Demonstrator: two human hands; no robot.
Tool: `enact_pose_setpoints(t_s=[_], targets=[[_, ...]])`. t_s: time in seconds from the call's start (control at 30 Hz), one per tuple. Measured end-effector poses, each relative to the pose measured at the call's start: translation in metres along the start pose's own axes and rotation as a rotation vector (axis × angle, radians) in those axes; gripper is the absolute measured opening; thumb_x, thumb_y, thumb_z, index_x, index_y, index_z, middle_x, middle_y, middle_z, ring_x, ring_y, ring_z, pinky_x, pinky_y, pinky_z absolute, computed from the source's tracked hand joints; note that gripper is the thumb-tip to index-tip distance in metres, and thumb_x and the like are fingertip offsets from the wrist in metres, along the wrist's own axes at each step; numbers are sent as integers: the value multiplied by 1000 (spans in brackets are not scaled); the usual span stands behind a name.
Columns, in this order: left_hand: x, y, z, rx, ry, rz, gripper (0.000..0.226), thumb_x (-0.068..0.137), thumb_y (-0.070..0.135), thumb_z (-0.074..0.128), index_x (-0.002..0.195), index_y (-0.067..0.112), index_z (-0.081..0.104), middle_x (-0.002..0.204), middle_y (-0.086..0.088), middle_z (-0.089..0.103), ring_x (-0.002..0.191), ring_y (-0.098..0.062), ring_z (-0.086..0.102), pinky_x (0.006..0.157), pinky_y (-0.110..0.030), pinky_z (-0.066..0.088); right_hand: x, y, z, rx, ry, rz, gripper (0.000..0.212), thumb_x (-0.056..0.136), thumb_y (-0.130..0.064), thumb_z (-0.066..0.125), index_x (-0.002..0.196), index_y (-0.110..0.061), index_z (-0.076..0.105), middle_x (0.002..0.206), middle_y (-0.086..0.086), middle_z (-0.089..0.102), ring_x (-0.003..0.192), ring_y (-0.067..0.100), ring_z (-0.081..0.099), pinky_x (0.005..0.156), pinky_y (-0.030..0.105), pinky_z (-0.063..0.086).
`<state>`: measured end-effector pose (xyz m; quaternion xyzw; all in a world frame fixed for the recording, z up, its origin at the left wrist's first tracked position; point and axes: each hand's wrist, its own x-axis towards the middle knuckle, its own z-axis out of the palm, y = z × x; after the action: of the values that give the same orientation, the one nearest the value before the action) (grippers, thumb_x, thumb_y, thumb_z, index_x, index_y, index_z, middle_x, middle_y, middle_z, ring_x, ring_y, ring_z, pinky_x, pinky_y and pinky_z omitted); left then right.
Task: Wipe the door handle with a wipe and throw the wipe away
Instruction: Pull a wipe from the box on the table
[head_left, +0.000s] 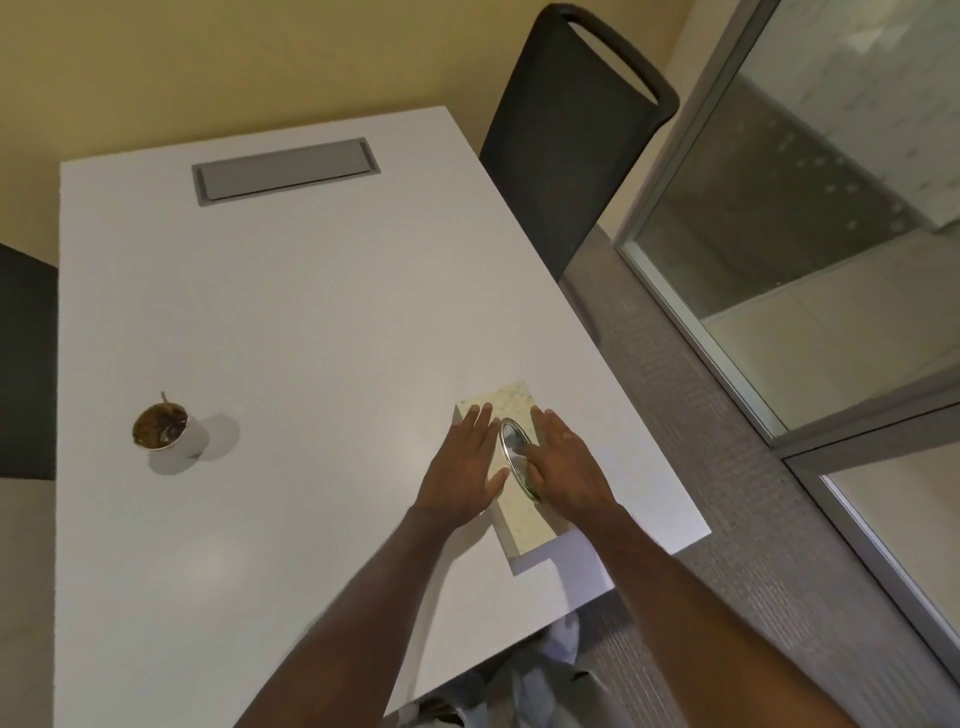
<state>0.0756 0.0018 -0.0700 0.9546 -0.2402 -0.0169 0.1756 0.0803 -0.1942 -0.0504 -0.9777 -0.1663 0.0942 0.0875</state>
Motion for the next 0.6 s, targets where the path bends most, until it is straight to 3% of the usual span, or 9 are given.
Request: enact_pose_setpoints(t_s=[0.13, 0.23, 0.4, 0.6], targets=[[-3, -5, 11, -42, 43, -26, 67, 96, 39, 60, 149, 0, 45, 161, -18, 36, 151, -35, 33, 121, -46, 32, 17, 1, -5, 19, -3, -40, 37, 97, -31, 54, 132, -25, 63, 161, 17, 30, 151, 35, 22, 117, 47, 29], [-1, 3, 12, -93, 57, -83, 64, 95, 34, 60, 148, 1, 46, 162, -16, 35, 152, -33, 31, 120, -46, 36, 27, 6, -9, -73, -79, -106, 37, 91, -33, 62, 127, -27, 66, 165, 15, 18, 153, 35, 12, 118, 53, 26], [0, 3, 9, -134, 30, -138, 63, 94, 33, 59, 149, 5, 46, 164, -12, 33, 153, -30, 30, 117, -48, 39, 29, 11, -14, -114, -185, -138, 25, 95, -35, 58, 112, -26, 74, 168, 11, -3, 154, 30, -2, 122, 49, 17], [0, 4, 11, -137, 63, -132, 61, 92, 30, 63, 146, 3, 50, 160, -14, 39, 150, -32, 37, 112, -50, 46, 34, 6, -18, -155, -195, -178, 25, 95, -34, 58, 104, -18, 75, 166, 19, 2, 154, 34, 4, 119, 50, 25]])
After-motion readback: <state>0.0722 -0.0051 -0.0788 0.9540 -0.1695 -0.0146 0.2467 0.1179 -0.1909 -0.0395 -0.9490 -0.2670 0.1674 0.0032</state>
